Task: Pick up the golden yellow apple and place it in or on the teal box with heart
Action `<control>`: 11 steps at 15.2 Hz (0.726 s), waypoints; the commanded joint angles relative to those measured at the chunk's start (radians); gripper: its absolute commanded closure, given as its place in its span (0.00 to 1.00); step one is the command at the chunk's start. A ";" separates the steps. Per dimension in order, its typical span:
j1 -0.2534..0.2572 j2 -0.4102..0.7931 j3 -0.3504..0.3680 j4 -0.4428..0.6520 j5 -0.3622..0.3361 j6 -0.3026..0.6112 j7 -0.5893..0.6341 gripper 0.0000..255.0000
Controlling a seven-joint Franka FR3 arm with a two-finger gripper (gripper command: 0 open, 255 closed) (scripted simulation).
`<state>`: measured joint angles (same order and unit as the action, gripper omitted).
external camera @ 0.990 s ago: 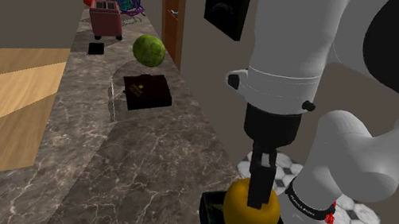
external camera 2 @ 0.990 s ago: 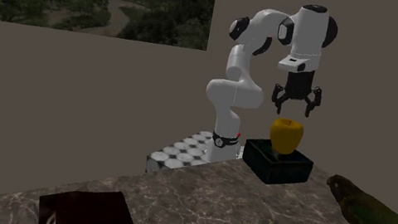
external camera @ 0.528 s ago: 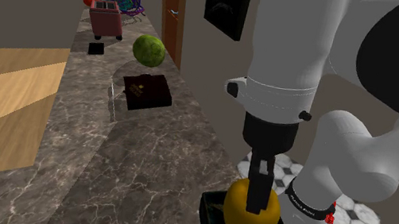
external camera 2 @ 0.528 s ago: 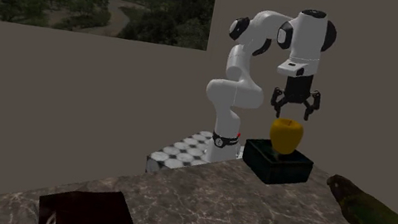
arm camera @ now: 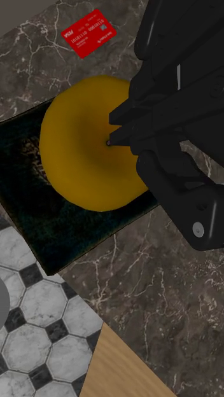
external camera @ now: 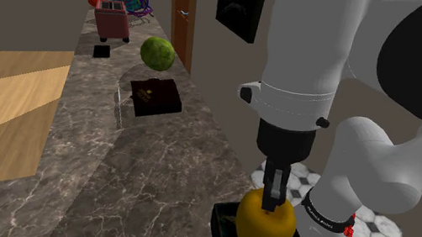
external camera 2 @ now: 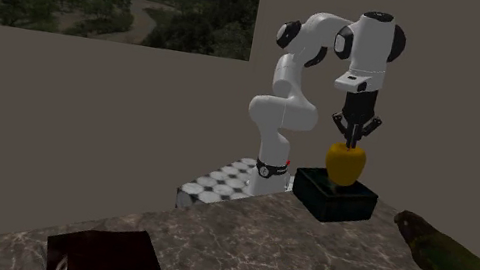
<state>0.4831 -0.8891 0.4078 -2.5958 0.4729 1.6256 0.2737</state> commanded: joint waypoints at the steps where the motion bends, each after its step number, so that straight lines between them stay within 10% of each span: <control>1: 0.000 0.000 0.000 0.000 0.000 0.000 0.000 1.00; 11: -0.009 0.007 -0.029 0.093 -0.027 -0.085 0.018 1.00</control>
<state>0.4751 -0.8810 0.3842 -2.5143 0.4502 1.5533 0.2894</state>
